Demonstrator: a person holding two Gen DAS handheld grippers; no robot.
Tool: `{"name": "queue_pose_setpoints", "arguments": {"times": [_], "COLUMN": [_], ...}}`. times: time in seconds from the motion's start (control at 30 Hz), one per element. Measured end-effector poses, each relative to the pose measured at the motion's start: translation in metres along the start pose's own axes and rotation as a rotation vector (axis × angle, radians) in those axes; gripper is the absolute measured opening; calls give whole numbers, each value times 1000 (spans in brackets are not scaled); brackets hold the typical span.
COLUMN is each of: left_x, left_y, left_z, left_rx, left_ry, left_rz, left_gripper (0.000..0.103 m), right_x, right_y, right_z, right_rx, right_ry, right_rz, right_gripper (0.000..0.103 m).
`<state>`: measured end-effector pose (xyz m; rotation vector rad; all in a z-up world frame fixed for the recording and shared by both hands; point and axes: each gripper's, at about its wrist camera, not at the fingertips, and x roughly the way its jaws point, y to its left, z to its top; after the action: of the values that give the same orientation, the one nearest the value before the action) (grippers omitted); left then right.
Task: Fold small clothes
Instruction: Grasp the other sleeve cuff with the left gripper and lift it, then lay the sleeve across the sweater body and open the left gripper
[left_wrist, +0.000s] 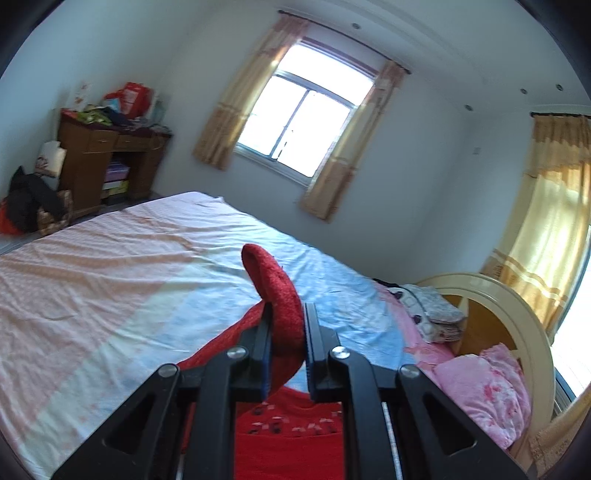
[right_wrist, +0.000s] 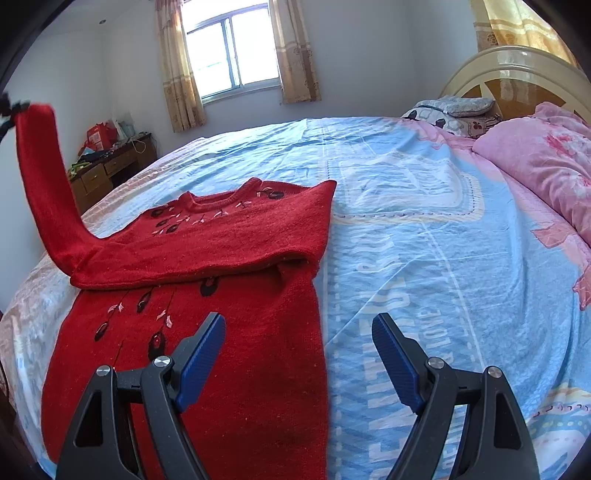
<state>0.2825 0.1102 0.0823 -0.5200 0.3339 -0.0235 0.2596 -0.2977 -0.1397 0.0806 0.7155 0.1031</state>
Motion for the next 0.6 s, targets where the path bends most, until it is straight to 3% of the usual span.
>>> {"name": "queue_pose_setpoints", "arguments": {"times": [0.3, 0.6], "left_x": [41, 106], "left_y": [-61, -131], "left_z": [-30, -139], "left_rx": [47, 229], "left_ry": [69, 196], "left_rz": [-68, -53], "left_gripper": [15, 15], "right_x": [-1, -2], "right_y": [-1, -24], "right_z": [-1, -1], "right_rx": [13, 103], "right_ry": [-9, -49], "right_rz": [5, -45], "right_gripper": [82, 82]}}
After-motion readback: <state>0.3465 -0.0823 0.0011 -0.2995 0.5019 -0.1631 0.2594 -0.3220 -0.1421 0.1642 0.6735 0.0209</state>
